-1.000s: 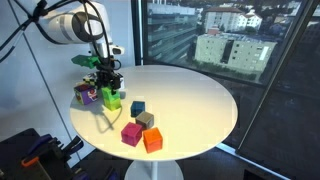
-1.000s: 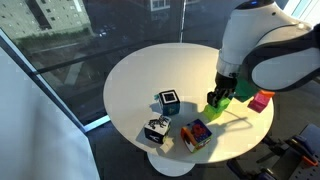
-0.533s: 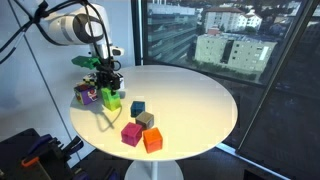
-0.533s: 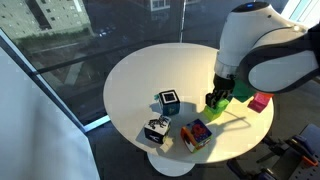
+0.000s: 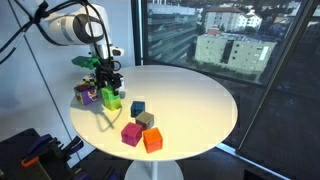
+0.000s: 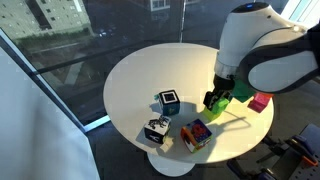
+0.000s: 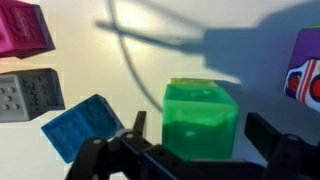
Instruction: Put the yellow building block on the table, put the light green building block on top of the yellow building block and then put the orange dice on top of the white and blue dice
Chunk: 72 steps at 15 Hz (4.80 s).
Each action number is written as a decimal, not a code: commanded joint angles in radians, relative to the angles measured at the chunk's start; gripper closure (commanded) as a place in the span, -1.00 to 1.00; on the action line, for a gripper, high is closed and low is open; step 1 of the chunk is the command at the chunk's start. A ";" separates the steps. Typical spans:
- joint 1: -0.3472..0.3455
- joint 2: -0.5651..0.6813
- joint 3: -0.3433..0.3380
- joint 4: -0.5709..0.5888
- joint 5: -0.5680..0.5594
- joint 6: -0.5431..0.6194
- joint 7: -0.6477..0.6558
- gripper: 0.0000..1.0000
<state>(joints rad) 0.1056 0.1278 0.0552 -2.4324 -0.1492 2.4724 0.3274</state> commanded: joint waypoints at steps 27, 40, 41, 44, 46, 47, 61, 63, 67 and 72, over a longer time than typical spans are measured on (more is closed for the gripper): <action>0.042 -0.096 0.091 0.023 0.252 -0.085 -0.181 -1.00; 0.079 -0.059 0.114 0.015 0.214 -0.113 -0.080 -1.00; 0.083 -0.053 0.115 0.016 0.215 -0.109 -0.071 -1.00; 0.094 -0.035 0.116 0.017 0.211 -0.080 -0.042 -1.00; 0.099 -0.034 0.118 0.016 0.210 -0.067 -0.031 -1.00; 0.102 -0.029 0.118 0.016 0.208 -0.055 -0.027 -1.00; 0.144 0.020 0.122 0.023 0.190 0.016 0.045 -1.00; 0.150 0.022 0.122 0.022 0.186 0.014 0.048 -1.00; 0.157 0.019 0.120 0.019 0.165 0.009 0.058 -1.00; 0.162 0.040 0.111 0.017 0.093 0.004 0.105 -1.00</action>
<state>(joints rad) 0.2608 0.1487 0.1744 -2.4267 -0.0085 2.4855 0.3842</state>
